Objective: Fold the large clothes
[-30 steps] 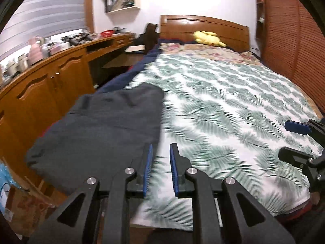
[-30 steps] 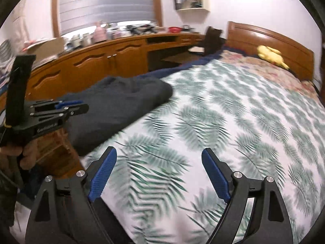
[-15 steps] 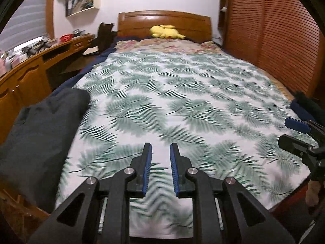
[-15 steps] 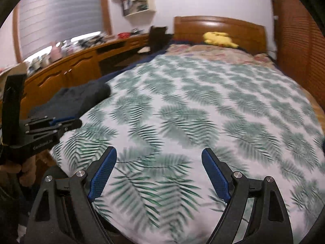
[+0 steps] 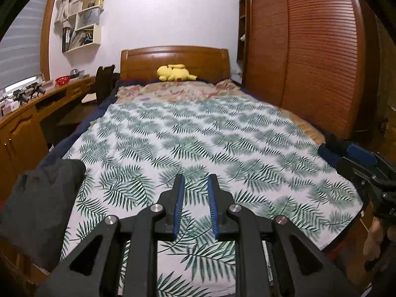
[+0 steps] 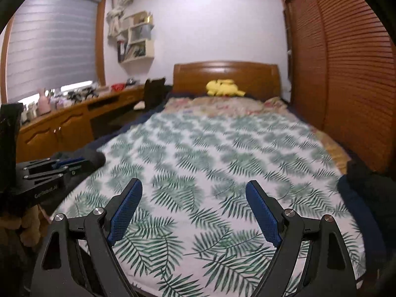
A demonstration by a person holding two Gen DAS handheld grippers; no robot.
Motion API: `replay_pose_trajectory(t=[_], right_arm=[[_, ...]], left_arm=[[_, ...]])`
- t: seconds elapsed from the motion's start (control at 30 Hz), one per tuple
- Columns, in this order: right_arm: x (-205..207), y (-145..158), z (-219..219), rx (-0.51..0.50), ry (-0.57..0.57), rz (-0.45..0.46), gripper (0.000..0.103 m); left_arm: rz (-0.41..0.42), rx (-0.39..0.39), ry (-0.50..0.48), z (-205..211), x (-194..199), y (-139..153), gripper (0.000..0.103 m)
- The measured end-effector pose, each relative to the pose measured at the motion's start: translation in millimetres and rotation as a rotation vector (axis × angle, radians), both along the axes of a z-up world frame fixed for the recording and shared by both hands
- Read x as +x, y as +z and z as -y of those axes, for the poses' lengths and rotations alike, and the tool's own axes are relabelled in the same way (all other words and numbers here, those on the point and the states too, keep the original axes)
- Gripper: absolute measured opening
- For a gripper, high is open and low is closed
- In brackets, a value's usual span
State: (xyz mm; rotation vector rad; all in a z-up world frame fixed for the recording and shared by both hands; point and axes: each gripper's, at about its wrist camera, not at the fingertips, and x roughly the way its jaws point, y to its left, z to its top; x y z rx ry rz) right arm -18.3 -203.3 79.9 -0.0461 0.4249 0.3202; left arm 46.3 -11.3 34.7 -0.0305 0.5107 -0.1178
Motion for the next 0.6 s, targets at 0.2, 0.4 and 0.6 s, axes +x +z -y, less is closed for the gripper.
replay_pose_trajectory(t=[0.2, 0.4, 0.6], right_arm=[[-9, 11, 10, 0.03, -0.009, 0.022, 0.087], [-8, 11, 12, 0.034, -0.006, 0.021, 0.087], [-8, 11, 11, 0.039, -0.012, 0.024, 0.087]], left_arm=[[0.032, 0.002, 0.003, 4, -14, 14, 0.018], [0.034, 0.007, 0.013, 3, -17, 13, 0.018], [0.034, 0.006, 0.02, 3, -18, 12, 0.018]])
